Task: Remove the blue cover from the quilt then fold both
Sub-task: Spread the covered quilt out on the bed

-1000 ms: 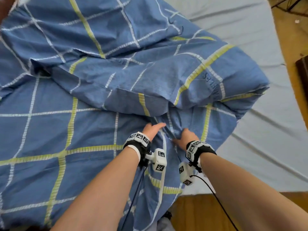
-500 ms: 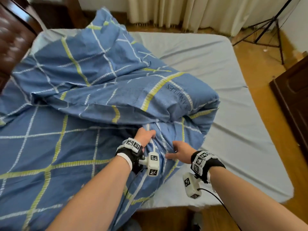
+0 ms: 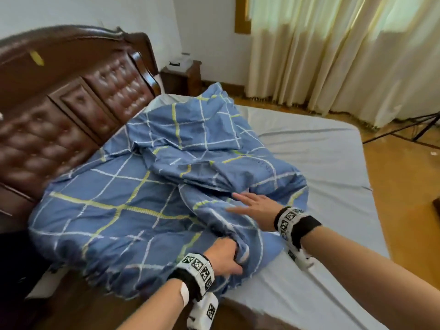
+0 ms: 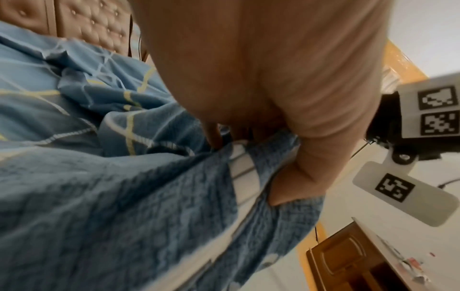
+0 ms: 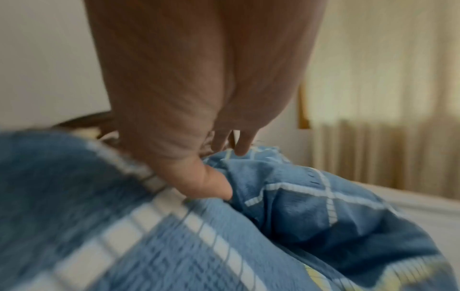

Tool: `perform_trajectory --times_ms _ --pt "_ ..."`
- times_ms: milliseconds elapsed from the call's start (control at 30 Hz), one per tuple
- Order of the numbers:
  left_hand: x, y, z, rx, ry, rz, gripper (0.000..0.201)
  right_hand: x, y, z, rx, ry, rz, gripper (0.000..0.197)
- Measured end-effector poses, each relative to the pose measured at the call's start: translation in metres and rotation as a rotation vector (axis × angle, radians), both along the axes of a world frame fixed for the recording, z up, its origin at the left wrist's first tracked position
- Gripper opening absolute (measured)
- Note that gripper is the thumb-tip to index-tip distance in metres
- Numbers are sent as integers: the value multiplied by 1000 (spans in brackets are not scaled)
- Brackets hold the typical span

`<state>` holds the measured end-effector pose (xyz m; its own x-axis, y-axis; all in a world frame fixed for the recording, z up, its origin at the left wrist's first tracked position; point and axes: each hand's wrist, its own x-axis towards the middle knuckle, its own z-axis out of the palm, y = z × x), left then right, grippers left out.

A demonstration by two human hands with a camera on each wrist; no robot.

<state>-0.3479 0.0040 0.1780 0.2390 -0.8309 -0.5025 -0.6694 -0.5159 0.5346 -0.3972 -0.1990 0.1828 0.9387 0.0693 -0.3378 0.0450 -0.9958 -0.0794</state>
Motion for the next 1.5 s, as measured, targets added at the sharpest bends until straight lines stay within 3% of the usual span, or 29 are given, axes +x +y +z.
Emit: perform_trajectory --times_ms 67,133,200,233,333,433,567,667,767,833,900,967,1033,1100,1167,1233,1367,1433,1500 --pt "-9 10 -3 65 -90 -63 37 2 30 -9 -89 7 240 47" --pt "-21 24 -16 139 -152 -119 50 4 42 -20 -208 12 423 35" --pt "-30 39 -31 163 -134 -124 67 4 47 -16 -376 17 552 16" --pt "-33 47 -41 170 -46 -62 78 0 48 -9 -406 -5 581 10" --pt "-39 60 -52 89 419 338 106 -41 37 0 -334 -64 455 14" --pt "-40 26 -53 -95 661 738 128 -105 22 0 -327 -6 180 22" --pt "-72 -39 -38 -29 846 1059 135 -180 16 -9 -273 42 -2 25" --pt "-87 -61 -57 1 743 1290 144 -221 16 -16 -268 -53 102 19" --pt "-89 -60 -100 71 737 1451 126 -267 6 -32 -187 -98 223 23" --pt "-106 -61 -94 -42 620 1470 91 -297 -3 -41 -131 -103 266 25" --pt "-144 -74 -54 -197 499 1455 58 -328 -12 -43 -7 -47 232 23" --pt "-189 -96 -11 -446 480 1502 43 -351 -39 -38 139 13 79 18" --pt "-239 -112 27 -568 447 1310 26 -359 -76 -19 274 -61 -183 22" --pt "-285 -113 52 -533 411 1020 25 -355 -116 6 383 -261 -406 43" --pt "-320 -102 59 -496 388 905 29 -338 -139 30 336 -331 -266 68" --pt "-347 -86 64 -500 415 950 31 -327 -135 51 225 -369 18 72" --pt "-385 -43 70 -524 543 1116 40 -312 -93 69 103 -417 397 71" --pt "-398 -14 57 -573 627 1228 32 -315 -78 69 -32 -345 487 59" --pt "-412 15 31 -554 696 1345 20 -333 -66 62 -172 -216 411 54"
